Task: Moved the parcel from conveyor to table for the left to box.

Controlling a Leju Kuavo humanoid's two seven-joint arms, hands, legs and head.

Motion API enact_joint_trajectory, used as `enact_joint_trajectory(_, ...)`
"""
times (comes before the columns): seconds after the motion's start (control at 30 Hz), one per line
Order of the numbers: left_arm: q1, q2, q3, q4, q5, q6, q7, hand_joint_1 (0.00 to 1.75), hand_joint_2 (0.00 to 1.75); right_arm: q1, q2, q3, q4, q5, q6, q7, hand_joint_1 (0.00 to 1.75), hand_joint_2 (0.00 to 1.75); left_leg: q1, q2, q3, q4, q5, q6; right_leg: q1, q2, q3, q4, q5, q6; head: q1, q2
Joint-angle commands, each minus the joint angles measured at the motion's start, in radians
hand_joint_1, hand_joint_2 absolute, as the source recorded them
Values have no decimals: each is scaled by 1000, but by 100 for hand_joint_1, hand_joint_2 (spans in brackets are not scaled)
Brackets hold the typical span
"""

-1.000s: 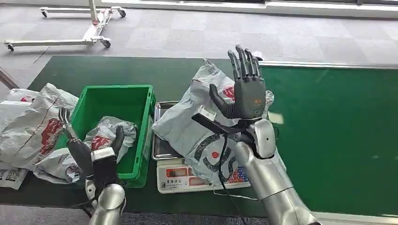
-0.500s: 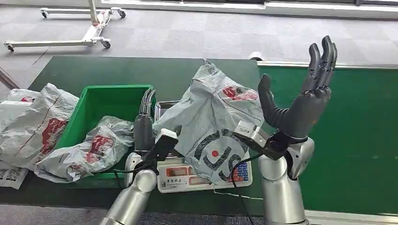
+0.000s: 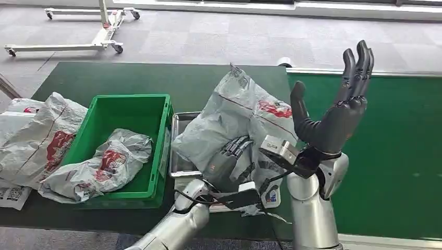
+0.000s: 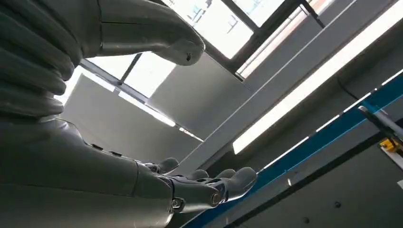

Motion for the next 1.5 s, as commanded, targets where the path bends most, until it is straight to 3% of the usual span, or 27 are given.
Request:
enact_joint_trajectory(0.03, -68, -15, -106, 186, 6, -12, 2, 175, 175, 40, 27, -28, 10, 9, 0, 7, 0, 175, 1, -2, 2, -1, 0, 0, 1, 0, 2, -1, 0, -1, 0, 0)
enact_joint_trajectory(0.23, -81, -4, -75, 159, 41, 30, 6, 175, 175, 56, 27, -50, 18, 11, 0, 0, 0, 175, 1, -3, 4, -3, 1, -1, 1, -1, 5, -3, 0, -1, 0, 0)
enact_joint_trajectory(0.4, -84, 25, 18, 84, 116, 163, 0, 175, 175, 58, 27, -54, 23, 28, 0, 19, 0, 175, 2, -1, 4, -4, 0, -1, 2, 2, 5, -4, 1, -2, 0, 0)
enact_joint_trajectory(0.53, -74, 121, 212, -160, 162, 394, 3, 175, 175, 74, 27, -74, 28, 47, 0, 24, 0, 175, 2, 1, 2, -1, 0, -1, 2, 2, 2, -2, 1, -1, 0, 0)
enact_joint_trajectory(0.6, -69, 152, 281, -232, 182, 345, -10, 175, 175, 74, 27, -75, 29, 46, 0, 23, 0, 175, 2, 3, 2, -2, 0, -1, 2, 4, 1, -2, 1, -2, 0, 0)
enact_joint_trajectory(0.73, -7, 129, 519, -431, 75, 394, -64, 175, 175, 76, 27, -79, 27, 39, 0, 17, 0, 175, 3, 3, 2, -2, 1, -3, 4, 5, 1, -2, 1, -2, 0, 0)
enact_joint_trajectory(0.77, 2, 81, 642, -482, -10, 394, -101, 175, 175, 75, 27, -80, 28, 41, 0, 19, 0, 175, 3, 3, 2, -2, 1, -3, 3, 5, 1, -1, 1, -2, 0, 0)
enact_joint_trajectory(0.83, 3, 77, 676, -489, -12, 394, -120, 175, 175, 75, 27, -80, 29, 41, 0, 20, 0, 175, 3, 3, 2, -2, 1, -3, 3, 5, 1, -1, 1, -2, 0, 0)
enact_joint_trajectory(0.87, -1, 32, 790, -532, -99, 394, -154, 175, 175, 76, 27, -80, 29, 42, 0, 24, 0, 175, 4, 2, 2, -1, 1, -3, 4, 4, 1, -1, 1, -1, 0, 0)
enact_joint_trajectory(0.93, -15, 18, 864, -525, -169, 394, -162, 175, 175, 77, 27, -81, 27, 51, 0, 33, 0, 175, 4, 3, 2, -2, 1, -3, 3, 5, 1, -1, 1, -1, 0, 0)
enact_joint_trajectory(1.07, -62, 6, 1005, -485, -389, 394, -83, 175, 175, 84, 27, -92, -5, 78, 0, 53, 0, 175, 3, 2, 2, -1, 2, -3, 3, 3, 2, -1, 0, -2, 0, 0)
enact_joint_trajectory(1.2, -84, 42, 1061, -426, -537, 394, 49, 175, 175, 101, 27, -103, -30, 71, 0, 48, 0, 175, 3, 0, 2, -2, 2, -4, 3, 2, 2, -1, 0, -2, 0, 0)
enact_joint_trajectory(1.33, -75, 59, 1106, -414, -540, 394, 62, 175, 175, 109, 27, -105, -32, 74, 0, 47, 0, 175, 3, 0, 3, -2, 2, -4, 3, 2, 2, -1, 0, -2, 0, 0)
enact_joint_trajectory(1.37, -76, 70, 1105, -372, -591, 394, 128, 175, 175, 109, 27, -107, -31, 82, 0, 51, 0, 175, 3, 0, 4, -4, 2, -4, 3, 2, 3, -3, 1, -3, 0, 0)
enact_joint_trajectory(1.4, -78, 81, 1093, -341, -612, 394, 171, 10, 175, 109, 27, -110, -34, 87, 0, 55, 0, 175, 3, 0, 4, -3, 2, -4, 3, 1, 3, -2, 0, -2, 0, 0)
enact_joint_trajectory(1.43, -78, 87, 1078, -333, -632, 394, 201, 0, 175, 111, 27, -113, -35, 87, 0, 54, 0, 175, 2, 0, 3, -3, 2, -3, 2, 1, 2, -1, 0, -2, 0, 0)
enact_joint_trajectory(1.5, -76, 92, 1057, -317, -614, 394, 238, 0, 175, 115, 27, -118, -39, 85, 0, 52, 0, 175, 2, -2, 3, -3, 2, -3, 2, 0, 3, -1, 0, -2, 0, 0)
